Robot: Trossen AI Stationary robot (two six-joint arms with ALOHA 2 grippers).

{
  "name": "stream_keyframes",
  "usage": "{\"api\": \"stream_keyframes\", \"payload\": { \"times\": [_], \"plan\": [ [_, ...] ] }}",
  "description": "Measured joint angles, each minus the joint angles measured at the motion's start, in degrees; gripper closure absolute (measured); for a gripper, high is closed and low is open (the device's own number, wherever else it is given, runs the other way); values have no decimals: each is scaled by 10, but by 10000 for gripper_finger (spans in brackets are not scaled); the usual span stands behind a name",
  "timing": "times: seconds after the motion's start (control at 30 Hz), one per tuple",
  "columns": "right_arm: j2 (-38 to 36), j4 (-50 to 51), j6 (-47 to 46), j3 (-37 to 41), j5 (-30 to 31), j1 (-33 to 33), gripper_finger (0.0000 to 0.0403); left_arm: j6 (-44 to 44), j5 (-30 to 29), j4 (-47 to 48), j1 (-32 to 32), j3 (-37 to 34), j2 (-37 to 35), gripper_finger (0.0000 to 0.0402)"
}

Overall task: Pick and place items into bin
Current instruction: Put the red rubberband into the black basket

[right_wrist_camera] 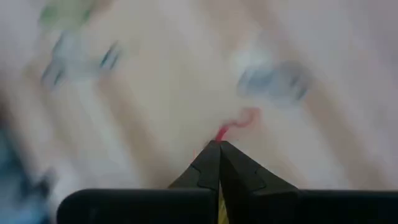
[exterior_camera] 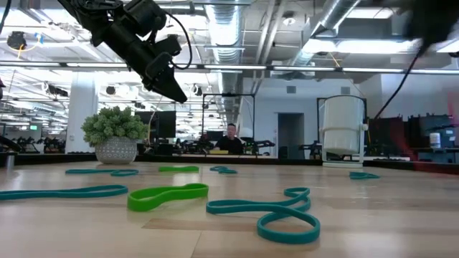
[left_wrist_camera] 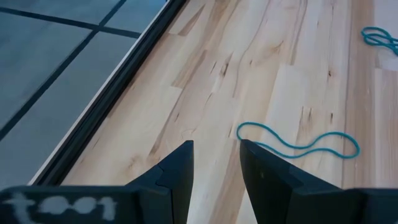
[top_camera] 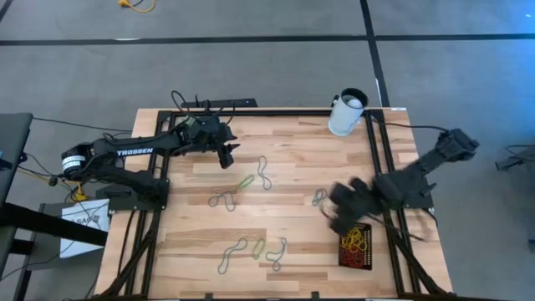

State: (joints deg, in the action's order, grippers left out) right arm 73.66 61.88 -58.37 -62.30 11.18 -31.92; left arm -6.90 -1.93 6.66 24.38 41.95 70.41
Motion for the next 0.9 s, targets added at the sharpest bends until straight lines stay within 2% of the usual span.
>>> {"api": "stream_keyframes", "payload": {
  "times": [0.1, 0.23, 0.33, 0.5, 0.67, 0.9],
  "plan": [
    [-18, 11, -94, 0, -17, -95, 402, -1, 0, 0, 0, 0, 0, 280],
    [-24, 6, -229, -1, 13, -198, 402, -3, 0, -1, 0, 0, 0, 280],
    [-14, 7, -333, -1, 17, -259, 403, -3, 0, -1, 0, 0, 0, 280],
    [4, 19, -454, -1, 10, -339, 403, -3, 0, -1, 0, 0, 0, 280],
    [29, 26, -534, -1, 53, -384, 403, -3, 0, -1, 0, 0, 0, 280],
    [73, 0, -532, -1, 69, -375, 403, -3, 0, -4, 0, 0, 0, 280]
  ]
}}
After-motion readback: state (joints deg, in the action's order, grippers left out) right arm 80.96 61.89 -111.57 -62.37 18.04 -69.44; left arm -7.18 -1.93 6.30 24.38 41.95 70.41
